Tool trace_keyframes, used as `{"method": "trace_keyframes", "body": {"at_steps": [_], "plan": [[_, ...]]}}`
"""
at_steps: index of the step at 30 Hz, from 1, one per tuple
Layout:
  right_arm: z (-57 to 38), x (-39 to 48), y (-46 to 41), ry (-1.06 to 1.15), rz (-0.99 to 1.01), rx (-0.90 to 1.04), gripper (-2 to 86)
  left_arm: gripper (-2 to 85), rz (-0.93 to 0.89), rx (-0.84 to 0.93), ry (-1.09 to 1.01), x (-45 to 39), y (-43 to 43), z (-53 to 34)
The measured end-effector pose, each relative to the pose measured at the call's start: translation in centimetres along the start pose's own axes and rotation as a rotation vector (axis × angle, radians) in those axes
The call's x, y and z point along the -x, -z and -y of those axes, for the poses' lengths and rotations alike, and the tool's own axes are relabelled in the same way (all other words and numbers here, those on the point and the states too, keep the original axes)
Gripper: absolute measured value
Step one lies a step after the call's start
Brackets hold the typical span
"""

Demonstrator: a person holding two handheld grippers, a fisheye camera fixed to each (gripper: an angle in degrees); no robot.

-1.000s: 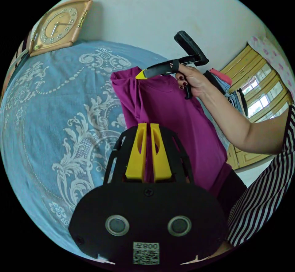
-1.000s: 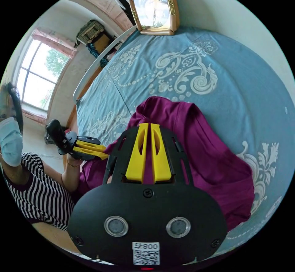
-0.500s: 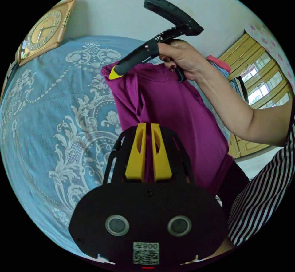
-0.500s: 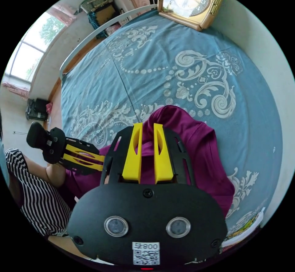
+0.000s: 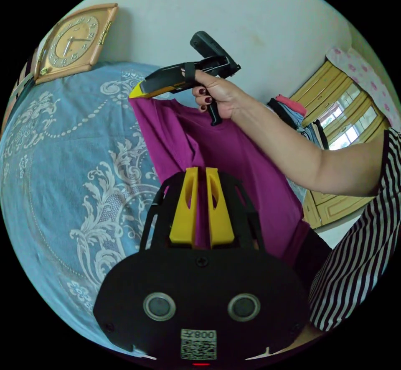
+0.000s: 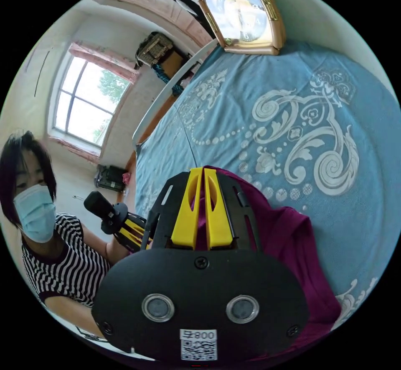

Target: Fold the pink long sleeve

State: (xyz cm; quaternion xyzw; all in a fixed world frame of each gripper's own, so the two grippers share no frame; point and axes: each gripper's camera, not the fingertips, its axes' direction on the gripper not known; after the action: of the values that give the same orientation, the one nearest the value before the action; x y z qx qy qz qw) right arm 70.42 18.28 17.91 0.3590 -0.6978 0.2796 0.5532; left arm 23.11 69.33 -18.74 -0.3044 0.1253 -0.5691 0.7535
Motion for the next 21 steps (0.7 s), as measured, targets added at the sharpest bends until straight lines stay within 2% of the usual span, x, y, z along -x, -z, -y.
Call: {"method": "trace_keyframes", "body": {"at_steps": [4, 10, 15, 18, 21], "plan": [[-0.6, -1.6, 0.0, -0.034, -0.035, 0.015, 0.7, 2.9, 0.044, 0.124, 0.01, 0.2, -2.0, 0.6], [-0.7, -0.6, 1.3, 0.002, -0.177, 0.001, 1.0, 2.9, 0.019, 0.097, 0.018, 0.8, -2.1, 0.9], [-2.3, 2.1, 0.3, 0.138, -0.173, 0.061, 0.4, 2.6, -0.063, 0.028, 0.06, 2.3, -1.6, 0.8], [-2.8, 1.4, -1.9, 0.108, -0.304, 0.171, 0.2, 2.5, -0.043, 0.116, 0.062, 2.5, -2.9, 1.1], [-3.3, 0.2, -2.2, 0.075, -0.26, 0.17, 0.2, 2.6, -0.046, 0.142, 0.05, 2.6, -3.3, 1.4]]}}
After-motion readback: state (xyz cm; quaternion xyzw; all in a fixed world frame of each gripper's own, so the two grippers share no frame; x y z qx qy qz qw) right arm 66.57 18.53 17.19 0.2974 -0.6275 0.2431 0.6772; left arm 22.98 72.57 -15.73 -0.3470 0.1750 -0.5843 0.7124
